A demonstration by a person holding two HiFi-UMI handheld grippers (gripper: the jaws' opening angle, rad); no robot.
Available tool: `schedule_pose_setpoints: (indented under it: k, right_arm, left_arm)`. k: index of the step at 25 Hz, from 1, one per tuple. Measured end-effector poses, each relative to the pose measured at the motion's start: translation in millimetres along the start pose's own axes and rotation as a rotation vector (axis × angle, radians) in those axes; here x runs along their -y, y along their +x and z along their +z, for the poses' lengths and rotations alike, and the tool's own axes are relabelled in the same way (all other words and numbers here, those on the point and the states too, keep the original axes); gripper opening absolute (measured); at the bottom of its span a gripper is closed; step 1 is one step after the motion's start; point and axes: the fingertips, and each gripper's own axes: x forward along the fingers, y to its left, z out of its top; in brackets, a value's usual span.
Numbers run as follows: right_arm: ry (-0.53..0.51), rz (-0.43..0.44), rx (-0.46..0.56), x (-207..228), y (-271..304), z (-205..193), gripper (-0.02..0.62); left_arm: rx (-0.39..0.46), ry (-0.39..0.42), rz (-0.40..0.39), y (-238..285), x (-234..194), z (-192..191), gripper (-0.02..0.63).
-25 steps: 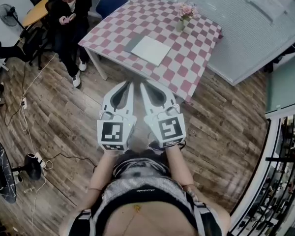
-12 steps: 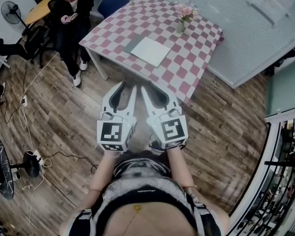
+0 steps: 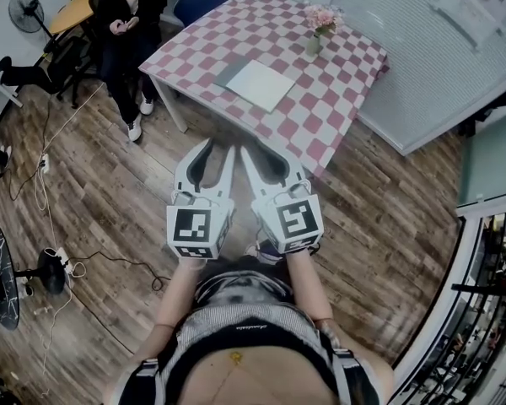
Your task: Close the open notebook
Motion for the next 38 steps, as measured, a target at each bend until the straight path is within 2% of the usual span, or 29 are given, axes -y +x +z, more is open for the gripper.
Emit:
schedule_pose_setpoints:
  k: [7,14,22,38]
  right_arm:
    - [-0.004,0.029,0.007,0.4,-4.2,-0.9,0.074]
    - [-0.004,0.036,0.018,1.6,10.9,-1.5,0.074]
    - [0.003,0.011,-0.009,11.0,52.5,-7.0,0.074]
    - [-0.014,-0.071,-0.001,43.7,167.8,-9.7,0.074]
  left_arm:
    - [0.013,0.016,0.031,-2.8,3.3,-4.6,0.106]
    - [0.023,0.010,0.043,1.9,-11.7,-9.3,0.106]
    - [-0.013,-0.025,-0.014,36.5,-36.3,-13.1,0.106]
    - [-0.007,-0.050,-0.100,125.3,-120.6,-14.6,0.106]
